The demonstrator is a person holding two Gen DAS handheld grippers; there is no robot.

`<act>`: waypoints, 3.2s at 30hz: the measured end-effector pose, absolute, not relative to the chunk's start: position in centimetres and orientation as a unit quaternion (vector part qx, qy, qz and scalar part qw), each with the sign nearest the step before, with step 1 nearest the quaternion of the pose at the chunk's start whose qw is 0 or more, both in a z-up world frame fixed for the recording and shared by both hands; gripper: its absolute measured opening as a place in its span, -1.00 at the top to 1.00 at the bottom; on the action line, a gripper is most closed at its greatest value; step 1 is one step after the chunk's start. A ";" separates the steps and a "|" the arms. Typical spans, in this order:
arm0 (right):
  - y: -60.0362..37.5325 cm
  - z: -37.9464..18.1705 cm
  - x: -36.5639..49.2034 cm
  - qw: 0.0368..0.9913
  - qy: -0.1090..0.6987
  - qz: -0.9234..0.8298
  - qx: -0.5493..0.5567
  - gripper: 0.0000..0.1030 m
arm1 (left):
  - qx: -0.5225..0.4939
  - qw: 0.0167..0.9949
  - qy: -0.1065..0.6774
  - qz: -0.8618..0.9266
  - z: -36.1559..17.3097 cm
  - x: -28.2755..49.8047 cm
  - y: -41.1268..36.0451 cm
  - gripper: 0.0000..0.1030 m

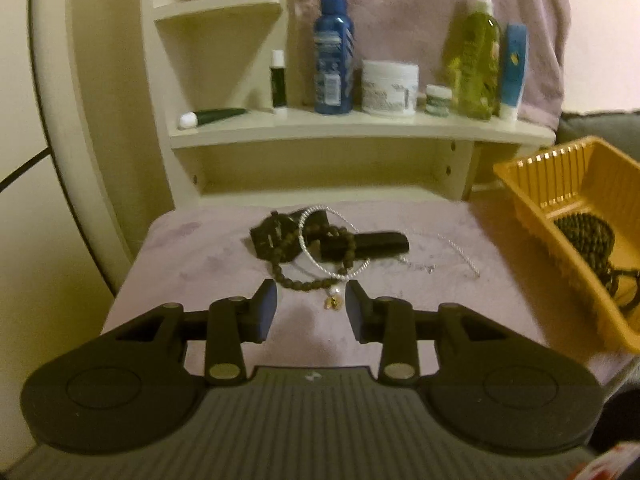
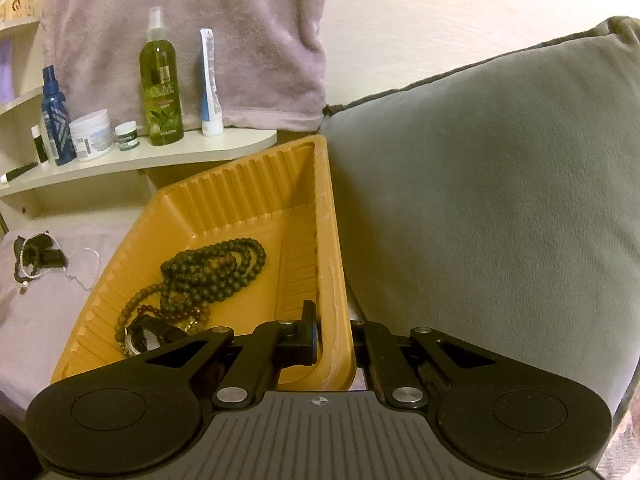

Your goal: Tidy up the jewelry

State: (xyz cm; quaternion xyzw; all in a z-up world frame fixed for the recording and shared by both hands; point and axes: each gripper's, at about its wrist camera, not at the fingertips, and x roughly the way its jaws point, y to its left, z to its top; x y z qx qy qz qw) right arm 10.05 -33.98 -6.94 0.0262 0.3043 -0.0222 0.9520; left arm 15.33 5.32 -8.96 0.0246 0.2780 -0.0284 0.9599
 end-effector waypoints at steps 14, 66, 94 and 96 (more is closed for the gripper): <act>-33.9 -7.4 10.6 0.949 0.312 -0.027 0.022 0.91 | 0.046 0.950 0.303 -0.052 -11.9 19.5 3.7 0.65; -33.7 -6.8 9.8 0.953 0.300 -0.022 0.033 0.92 | 0.038 0.917 0.274 -0.289 -6.2 13.0 -10.0 0.58; -33.6 -7.1 10.2 0.951 0.308 -0.026 0.017 0.92 | -0.034 0.961 0.275 -0.013 -9.7 19.3 5.6 0.58; -33.7 -7.2 10.3 0.951 0.309 -0.027 0.016 0.91 | -0.037 0.960 0.279 -0.012 -10.0 19.9 5.6 0.58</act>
